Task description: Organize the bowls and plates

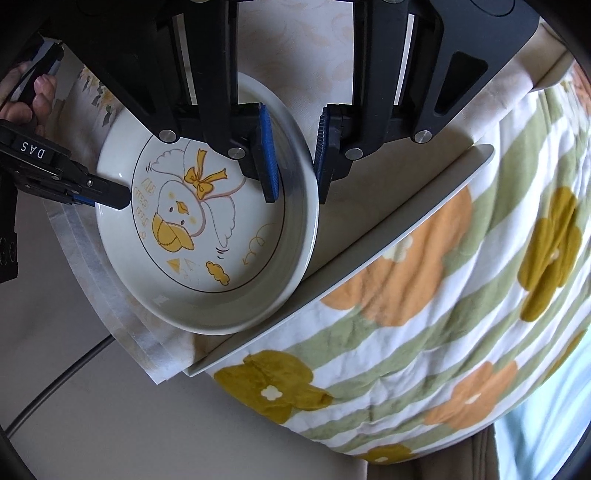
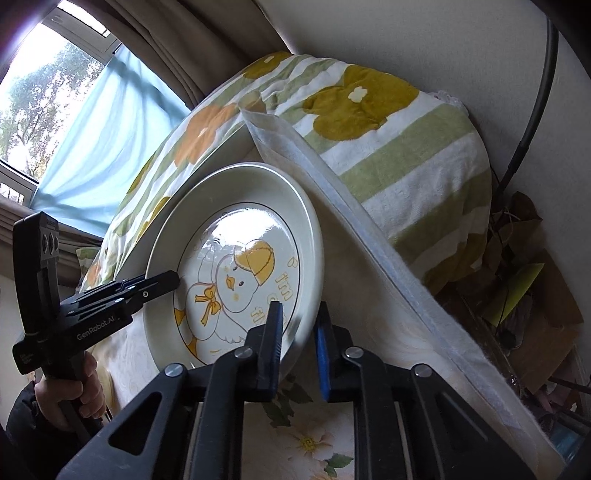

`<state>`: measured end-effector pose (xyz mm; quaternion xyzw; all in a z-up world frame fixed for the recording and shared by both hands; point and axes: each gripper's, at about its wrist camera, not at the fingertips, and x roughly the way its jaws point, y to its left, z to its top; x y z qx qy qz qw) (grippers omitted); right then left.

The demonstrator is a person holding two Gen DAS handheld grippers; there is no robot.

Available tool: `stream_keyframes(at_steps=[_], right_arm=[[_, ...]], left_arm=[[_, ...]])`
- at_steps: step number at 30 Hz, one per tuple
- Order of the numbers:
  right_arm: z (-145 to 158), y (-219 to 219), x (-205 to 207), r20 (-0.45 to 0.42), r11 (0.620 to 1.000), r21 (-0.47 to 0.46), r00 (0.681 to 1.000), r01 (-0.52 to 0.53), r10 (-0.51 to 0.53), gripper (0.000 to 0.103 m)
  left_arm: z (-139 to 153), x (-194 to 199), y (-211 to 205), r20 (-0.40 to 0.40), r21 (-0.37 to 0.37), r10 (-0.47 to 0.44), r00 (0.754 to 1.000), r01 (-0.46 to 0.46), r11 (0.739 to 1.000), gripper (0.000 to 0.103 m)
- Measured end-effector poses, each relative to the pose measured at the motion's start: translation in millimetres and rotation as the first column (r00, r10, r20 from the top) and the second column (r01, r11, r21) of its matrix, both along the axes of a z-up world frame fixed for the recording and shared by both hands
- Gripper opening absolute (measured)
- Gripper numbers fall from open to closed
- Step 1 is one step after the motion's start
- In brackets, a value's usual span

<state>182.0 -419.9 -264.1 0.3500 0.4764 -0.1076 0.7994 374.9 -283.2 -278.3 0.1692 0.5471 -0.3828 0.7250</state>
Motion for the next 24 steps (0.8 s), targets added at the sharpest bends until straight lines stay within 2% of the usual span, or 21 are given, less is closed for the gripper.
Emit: stream_keyframes(at_steps=[7,13,18,24], right_arm=[[0.4,0.2,0.8,0.007,0.999,-0.014,0.999,-0.041,0.041,0.015],[10.4,6.2,-3.7,0.031,0.996,-0.049,0.997,-0.071,0.073,0.015],[31.0,13.1,-8.6,0.048,0.992,-0.075,0.993,-0.101,0.105,0.015],[70.2,30.5,-17.9,0.092,0.984,-0.108,0.984,-0.144,0.154,0.015]], left_arm=[[3.7,-3.4,-1.6,0.017,-0.002,0.026,1.000,-0.026,1.000,0.017],[21.1,-12.4,3.0,0.060,-0.017,0.028,0.998,-0.027,0.999,0.017],[47.7,-25.1,15.9,0.091,-0.048,0.047,0.995,-0.043,0.998,0.017],[85.8,-45.7,46.5,0.134,-0.079,0.097,0.986,-0.087,0.993,0.017]])
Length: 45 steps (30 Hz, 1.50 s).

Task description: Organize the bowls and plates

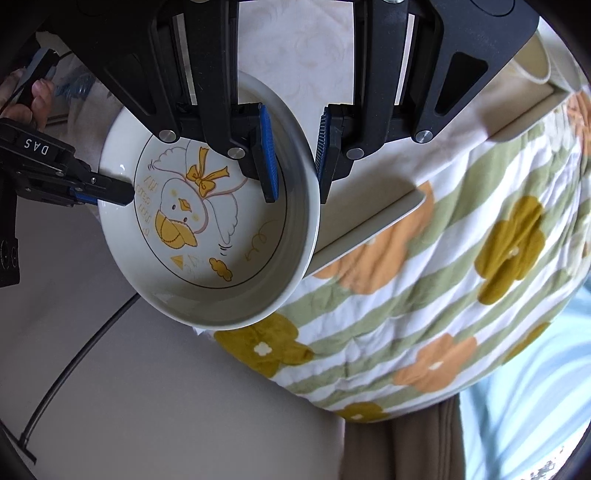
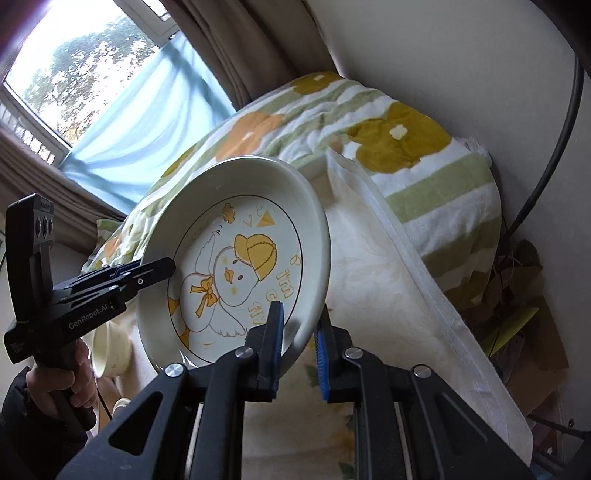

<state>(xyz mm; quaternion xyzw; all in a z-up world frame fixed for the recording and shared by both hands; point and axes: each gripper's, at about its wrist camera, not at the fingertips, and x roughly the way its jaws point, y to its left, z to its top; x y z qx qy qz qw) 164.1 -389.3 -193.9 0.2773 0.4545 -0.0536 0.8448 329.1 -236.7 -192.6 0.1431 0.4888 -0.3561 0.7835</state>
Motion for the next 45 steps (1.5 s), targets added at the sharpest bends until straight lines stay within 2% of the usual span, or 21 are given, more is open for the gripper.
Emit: stream_keyframes(at_steps=[8,16,25,30,38,45], right_arm=[[39.4,51.6,-16.4,0.058,0.992,-0.042,0.991,-0.115,0.118,0.015],[41.3,121.5,-33.7,0.060,0.968,-0.042,0.966,-0.249,0.251,0.015],[11.3,193.1,-60.4,0.002,0.928,-0.012,0.928,-0.373,0.373,0.015],[-11.5,216.5,-63.8,-0.052,0.893,0.004,0.892,-0.450,0.449,0.015],[-26.6,238.9,-51.1,-0.100,0.815,-0.038,0.813,-0.579,0.573,0.015],[-31.8,243.9,-46.3,-0.121,0.782,-0.054,0.781,-0.621,0.612,0.015]], left_arm=[[38.2,-40.3,71.1,0.045,-0.040,0.109,0.993,-0.108,0.993,0.017],[51.3,-93.9,162.4,0.077,-0.053,0.240,0.968,-0.237,0.970,0.017],[17.5,-146.0,248.1,0.020,-0.016,0.365,0.931,-0.364,0.931,0.017],[-10.2,-172.2,279.8,-0.044,0.005,0.443,0.895,-0.443,0.896,0.017],[-47.2,-192.0,305.4,-0.118,0.021,0.556,0.822,-0.558,0.829,0.017],[-58.2,-197.1,303.2,-0.143,0.027,0.591,0.794,-0.594,0.804,0.017]])
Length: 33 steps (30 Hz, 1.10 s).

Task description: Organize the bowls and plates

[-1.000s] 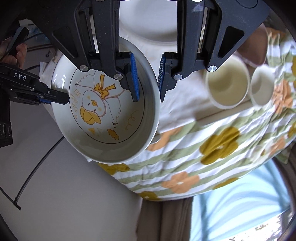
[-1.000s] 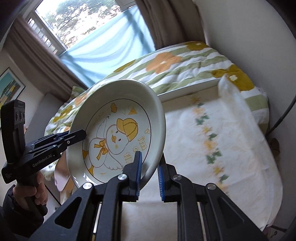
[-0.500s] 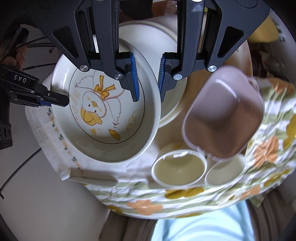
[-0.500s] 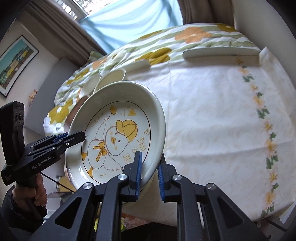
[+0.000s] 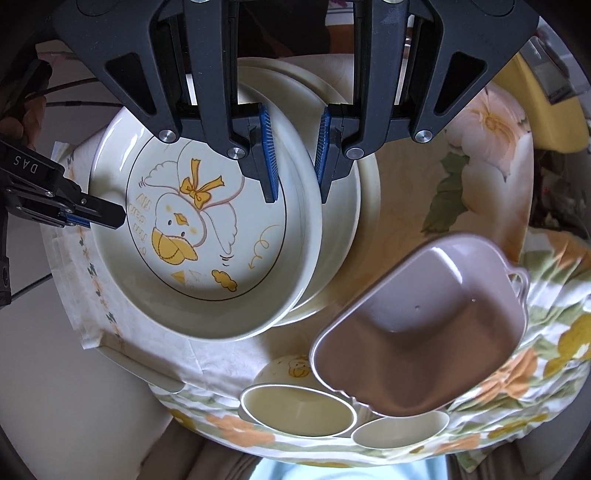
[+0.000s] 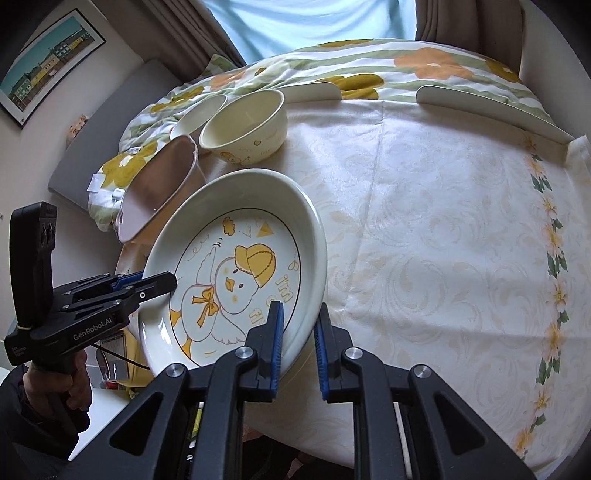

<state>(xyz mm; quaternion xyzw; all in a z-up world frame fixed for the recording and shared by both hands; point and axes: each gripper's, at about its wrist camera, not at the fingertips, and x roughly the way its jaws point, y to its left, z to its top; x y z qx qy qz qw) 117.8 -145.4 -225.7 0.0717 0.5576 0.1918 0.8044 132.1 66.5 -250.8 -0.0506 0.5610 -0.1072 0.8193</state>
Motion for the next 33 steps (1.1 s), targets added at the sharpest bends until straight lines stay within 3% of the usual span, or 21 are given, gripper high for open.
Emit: stream_keyframes(at_steps=[16,20,24,33], right_arm=[[-1.0,5.5,2.9,0.008,0.998,-0.049,0.999,-0.040,0.041,0.015],[-2.0,11.7,0.9,0.019,0.994,-0.089,0.997,-0.068,0.070,0.015],[-3.2,15.9,-0.3,0.030,0.990,-0.115,0.996,-0.084,0.088,0.015],[-4.3,27.2,0.2,0.033,0.977,-0.186,0.993,-0.102,0.110,0.015]], left_arm=[[-7.4,2.6,-10.0,-0.009,0.078,-0.001,1.000,0.002,0.997,0.017],[-6.0,0.6,-19.8,0.011,0.159,-0.030,0.999,0.028,0.987,0.017],[-3.9,-4.3,-32.3,0.040,0.279,-0.075,0.996,0.061,0.958,0.018],[-1.4,-7.2,-34.2,0.047,0.352,-0.090,0.995,0.068,0.934,0.018]])
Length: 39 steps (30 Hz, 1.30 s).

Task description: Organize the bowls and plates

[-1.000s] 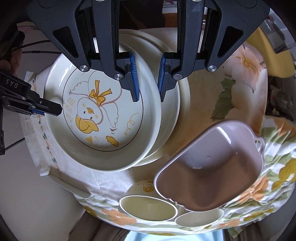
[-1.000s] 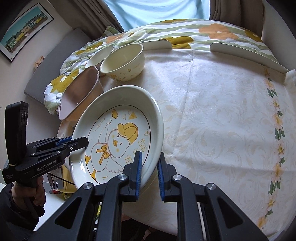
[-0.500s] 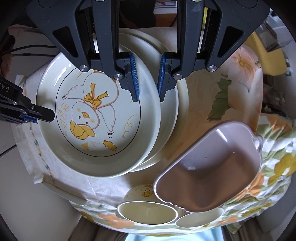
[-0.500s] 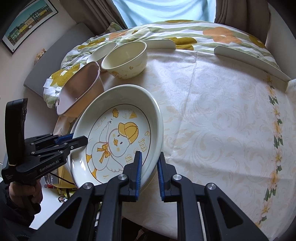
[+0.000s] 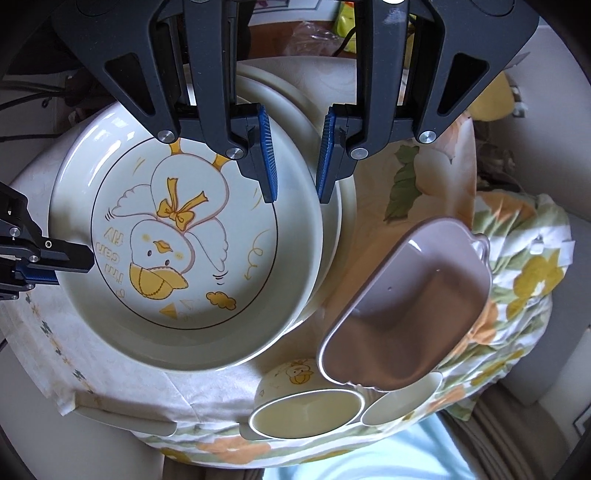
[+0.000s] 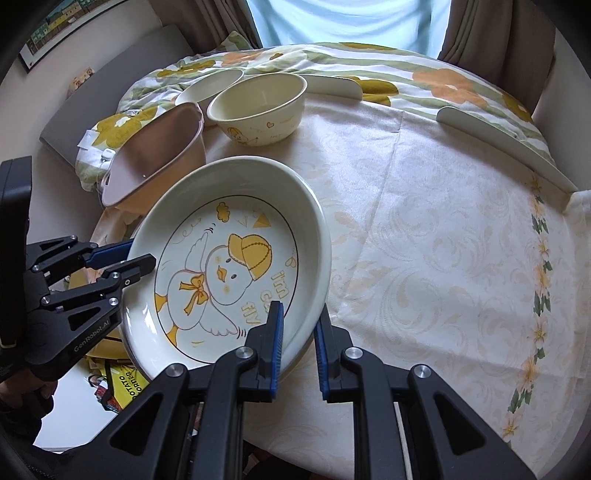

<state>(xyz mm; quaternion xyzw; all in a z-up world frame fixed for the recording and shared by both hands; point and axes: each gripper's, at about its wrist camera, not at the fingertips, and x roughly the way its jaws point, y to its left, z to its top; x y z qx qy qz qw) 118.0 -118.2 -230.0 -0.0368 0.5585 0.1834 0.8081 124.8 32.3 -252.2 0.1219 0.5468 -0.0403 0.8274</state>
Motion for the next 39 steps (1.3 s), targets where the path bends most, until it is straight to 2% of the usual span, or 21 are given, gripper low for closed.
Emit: stream_keyframes(at_steps=[5,10,20,28,32,35,36,37,38,39], right_arm=[[-0.8,5.4,-0.4,0.013,0.999,-0.048,1.000,-0.007,0.007,0.015],[-3.7,15.5,0.8,-0.002,0.993,-0.116,1.000,-0.006,0.006,0.015],[-4.6,22.0,1.2,0.006,0.985,-0.171,1.000,-0.008,0.010,0.015],[-4.2,21.4,1.3,0.004,0.987,-0.158,1.000,-0.002,0.002,0.015],[10.0,12.9,4.5,0.018,0.996,-0.090,1.000,0.008,-0.006,0.015],[31.4,7.2,11.6,0.047,1.000,-0.017,0.999,-0.012,0.013,0.016],[39.3,5.3,15.3,0.059,1.000,0.011,0.998,-0.018,0.017,0.020],[44.8,4.8,18.4,0.064,0.999,0.036,0.998,-0.025,0.023,0.040],[51.5,3.7,23.0,0.070,0.997,0.075,0.997,-0.034,0.029,0.070],[57.0,3.8,27.2,0.075,0.992,0.116,0.997,-0.042,0.033,0.083]], left_arm=[[1.5,-3.8,-2.6,0.008,0.037,-0.007,1.000,0.007,0.999,0.018],[2.4,-10.3,-11.9,0.031,0.120,-0.034,0.999,0.030,0.992,0.018],[4.3,-11.5,-6.0,0.036,0.115,-0.022,0.999,0.017,0.993,0.018],[5.6,-11.2,-1.0,0.029,0.073,-0.003,1.000,0.001,0.997,0.018],[20.2,-7.8,13.2,0.040,0.020,0.062,0.997,-0.062,0.998,0.018],[44.7,-5.4,35.9,0.083,-0.050,0.153,0.985,-0.149,0.988,0.018],[56.1,-5.1,47.5,0.101,-0.102,0.194,0.976,-0.184,0.978,0.018],[62.7,-4.5,55.6,0.109,-0.134,0.223,0.969,-0.208,0.969,0.020],[69.2,-3.9,65.3,0.112,-0.170,0.263,0.958,-0.242,0.955,0.027],[74.3,-3.0,75.7,0.107,-0.203,0.303,0.947,-0.278,0.939,0.047]])
